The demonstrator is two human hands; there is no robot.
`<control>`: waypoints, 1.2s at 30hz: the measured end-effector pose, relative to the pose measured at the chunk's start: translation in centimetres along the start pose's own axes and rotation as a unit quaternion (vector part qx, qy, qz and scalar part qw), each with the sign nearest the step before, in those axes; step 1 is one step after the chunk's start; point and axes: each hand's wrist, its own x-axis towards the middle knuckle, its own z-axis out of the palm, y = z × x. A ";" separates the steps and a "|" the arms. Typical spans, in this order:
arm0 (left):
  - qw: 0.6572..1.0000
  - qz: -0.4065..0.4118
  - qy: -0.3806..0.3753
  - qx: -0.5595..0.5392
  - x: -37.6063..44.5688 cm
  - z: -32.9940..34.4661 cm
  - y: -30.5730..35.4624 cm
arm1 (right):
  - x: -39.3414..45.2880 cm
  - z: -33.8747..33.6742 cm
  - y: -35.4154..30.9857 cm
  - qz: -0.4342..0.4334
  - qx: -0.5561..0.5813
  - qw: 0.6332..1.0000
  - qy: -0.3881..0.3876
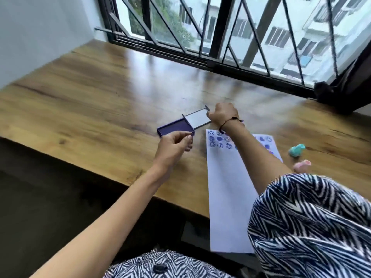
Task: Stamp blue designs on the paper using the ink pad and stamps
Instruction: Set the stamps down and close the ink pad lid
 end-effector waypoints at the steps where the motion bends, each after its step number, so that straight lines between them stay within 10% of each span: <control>1: 1.000 0.001 0.010 0.003 -0.1 -0.5 -0.1 | 0.7 0.3 -0.4 0.005 -0.003 1.000 -0.010; 17: 0.998 0.004 0.057 -0.006 -0.1 -2.9 0.3 | 1.5 -0.9 -0.2 -0.033 -0.036 0.992 0.115; 22: 0.996 -0.049 0.059 -0.044 2.6 -3.0 2.8 | -2.5 -2.0 -2.3 -0.262 -0.137 0.877 0.379; 26: 0.994 -0.085 0.008 -0.072 3.5 -3.2 4.3 | -5.6 -1.1 -3.1 -0.370 -0.138 0.809 0.436; 31: 0.988 -0.093 -0.026 -0.120 3.6 -3.7 3.8 | -7.8 0.2 -3.3 -0.491 0.021 0.792 0.363; 36: 0.984 -0.050 -0.070 -0.157 3.6 -4.7 3.2 | -7.9 -0.3 -3.7 -0.227 0.281 0.932 0.035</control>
